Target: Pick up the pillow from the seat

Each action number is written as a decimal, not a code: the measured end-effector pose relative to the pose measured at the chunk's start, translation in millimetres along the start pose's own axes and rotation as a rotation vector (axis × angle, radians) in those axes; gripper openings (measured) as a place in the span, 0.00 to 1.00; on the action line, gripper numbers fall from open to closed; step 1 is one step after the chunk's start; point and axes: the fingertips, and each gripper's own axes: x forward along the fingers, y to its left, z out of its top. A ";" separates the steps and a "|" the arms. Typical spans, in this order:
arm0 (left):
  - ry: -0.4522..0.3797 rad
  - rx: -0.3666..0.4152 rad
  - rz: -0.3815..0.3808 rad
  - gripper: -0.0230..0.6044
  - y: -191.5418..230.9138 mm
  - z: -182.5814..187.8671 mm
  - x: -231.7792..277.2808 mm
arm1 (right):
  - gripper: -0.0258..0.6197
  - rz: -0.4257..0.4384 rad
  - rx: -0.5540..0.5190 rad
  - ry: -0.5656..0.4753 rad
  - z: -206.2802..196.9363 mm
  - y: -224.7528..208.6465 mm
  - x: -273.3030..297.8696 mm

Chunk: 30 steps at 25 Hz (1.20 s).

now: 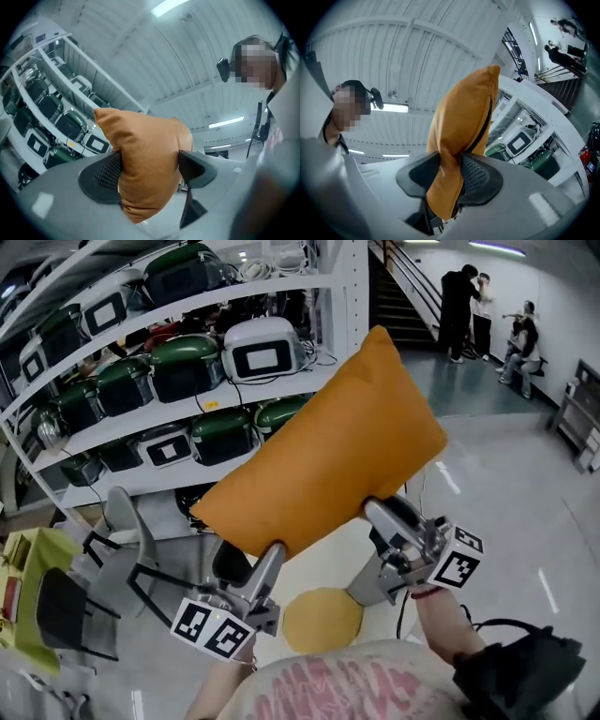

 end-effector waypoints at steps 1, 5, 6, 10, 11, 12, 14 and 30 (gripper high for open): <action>-0.016 0.027 -0.016 0.65 -5.5 11.4 -0.1 | 0.27 0.016 -0.022 -0.003 6.6 9.1 1.4; -0.060 0.124 -0.063 0.65 -25.3 42.1 -5.3 | 0.27 0.051 -0.106 0.006 20.0 38.2 -1.0; -0.065 0.136 -0.072 0.65 -28.6 45.6 -6.0 | 0.27 0.055 -0.119 0.005 21.3 42.0 -2.9; -0.072 0.149 -0.092 0.65 -30.7 53.0 -2.1 | 0.27 0.058 -0.164 0.019 24.0 44.4 -4.1; -0.071 0.149 -0.092 0.65 -29.9 53.6 -1.5 | 0.27 0.054 -0.172 0.028 22.8 43.4 -3.6; -0.070 0.149 -0.090 0.65 -29.3 53.7 -1.6 | 0.27 0.049 -0.175 0.037 21.1 42.3 -3.6; -0.069 0.145 -0.086 0.65 -28.6 52.4 -2.6 | 0.27 0.040 -0.173 0.048 17.3 40.5 -4.7; -0.068 0.116 -0.069 0.65 -19.9 48.4 -6.1 | 0.27 0.035 -0.179 0.073 9.1 36.3 0.0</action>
